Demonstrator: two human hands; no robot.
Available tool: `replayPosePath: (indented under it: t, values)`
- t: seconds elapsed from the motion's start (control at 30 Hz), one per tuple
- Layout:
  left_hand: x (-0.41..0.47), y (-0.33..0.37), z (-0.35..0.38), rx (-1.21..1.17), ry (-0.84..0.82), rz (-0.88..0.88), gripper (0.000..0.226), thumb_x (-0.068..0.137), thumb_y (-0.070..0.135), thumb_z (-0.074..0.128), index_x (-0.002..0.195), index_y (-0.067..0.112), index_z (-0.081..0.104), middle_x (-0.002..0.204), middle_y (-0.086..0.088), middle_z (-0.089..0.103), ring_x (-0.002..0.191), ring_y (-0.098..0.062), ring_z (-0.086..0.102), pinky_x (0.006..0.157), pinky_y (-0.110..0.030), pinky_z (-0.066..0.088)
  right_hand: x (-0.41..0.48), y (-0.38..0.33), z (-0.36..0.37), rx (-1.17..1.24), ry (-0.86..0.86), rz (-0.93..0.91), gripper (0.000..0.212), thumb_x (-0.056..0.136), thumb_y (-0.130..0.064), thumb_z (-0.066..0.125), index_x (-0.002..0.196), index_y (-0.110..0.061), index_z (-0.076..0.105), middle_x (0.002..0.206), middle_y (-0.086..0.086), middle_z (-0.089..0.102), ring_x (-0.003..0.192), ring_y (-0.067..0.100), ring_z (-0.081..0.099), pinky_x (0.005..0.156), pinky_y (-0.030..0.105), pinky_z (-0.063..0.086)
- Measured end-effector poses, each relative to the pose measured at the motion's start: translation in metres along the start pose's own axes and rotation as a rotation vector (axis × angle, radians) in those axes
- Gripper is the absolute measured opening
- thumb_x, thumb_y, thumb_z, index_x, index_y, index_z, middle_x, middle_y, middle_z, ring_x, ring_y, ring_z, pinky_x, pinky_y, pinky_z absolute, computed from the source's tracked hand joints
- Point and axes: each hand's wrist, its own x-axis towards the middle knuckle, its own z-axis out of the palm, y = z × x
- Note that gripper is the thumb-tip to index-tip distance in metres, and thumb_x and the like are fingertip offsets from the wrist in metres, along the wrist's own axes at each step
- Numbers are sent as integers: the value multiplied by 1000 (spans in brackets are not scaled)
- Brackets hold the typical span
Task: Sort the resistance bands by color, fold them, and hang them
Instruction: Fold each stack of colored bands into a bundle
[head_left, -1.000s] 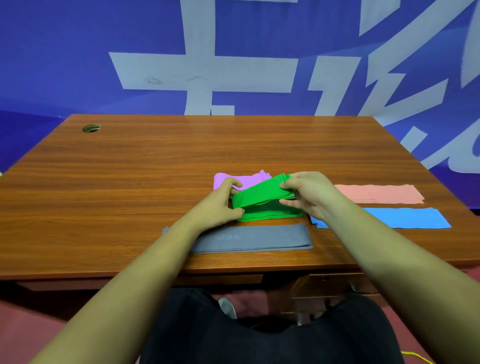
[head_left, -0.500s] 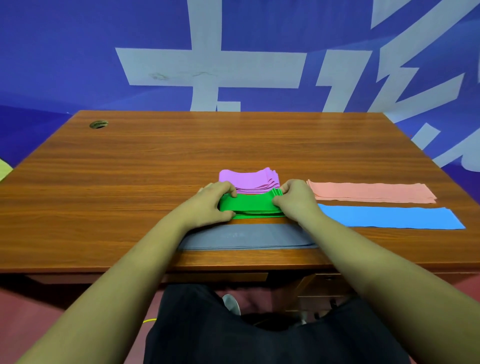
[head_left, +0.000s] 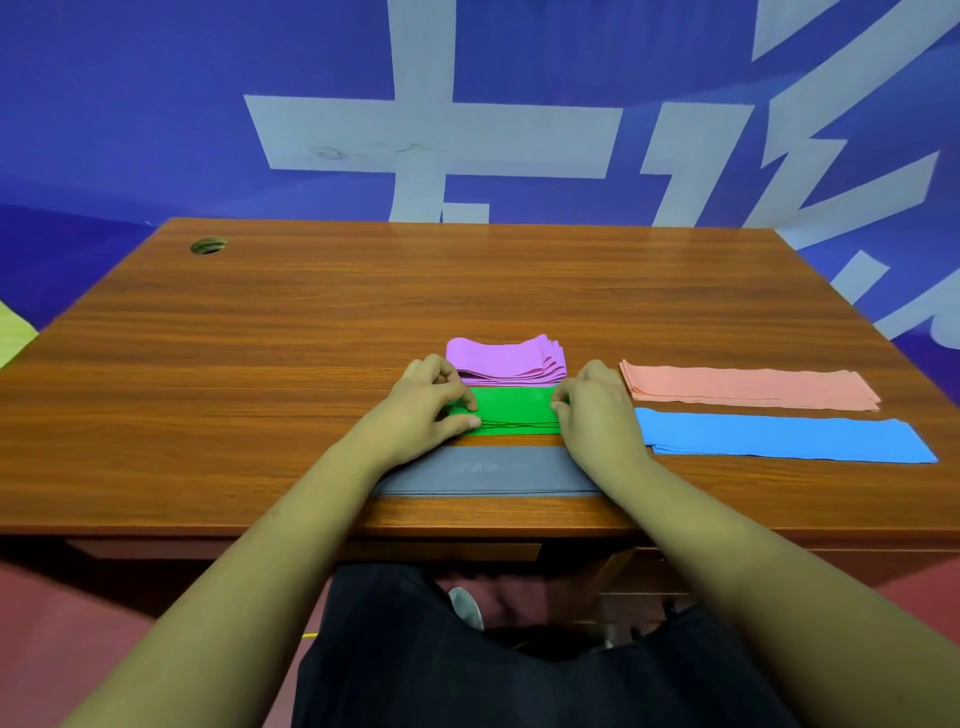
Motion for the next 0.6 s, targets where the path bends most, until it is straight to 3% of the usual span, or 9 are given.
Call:
replayPosePath:
  t: [0.17,0.27,0.43,0.6]
  values:
    - [0,9,-11,58,-84,-30,27,98,38,49,110,23,67,117,5,55,109,-18,46,100,-43,36,0,-7,-3,-187,-24,-43,22,89,-13,49,92,-10,71,94,7,60,92,26,52,81,41,48]
    - [-6,12,-19,88,-138,-38,29,97,38,46,115,25,64,121,5,59,111,-20,50,100,-43,39,-6,-15,-13,-183,-40,-34,26,88,-17,50,101,-10,70,100,9,59,97,28,50,86,41,47]
    - [-37,10,-35,-20,50,-130,14,94,23,57,104,20,67,102,-2,62,99,-18,53,94,-34,41,-32,-40,-21,70,-16,-139,30,86,-16,53,111,-7,68,104,12,61,102,31,55,91,40,46]
    - [-86,-2,-36,-36,224,-446,7,87,20,64,94,18,65,91,-2,56,92,-19,53,81,-28,38,-70,-74,0,220,-132,-314,30,86,-28,49,105,-12,67,103,3,62,100,22,57,91,40,47]
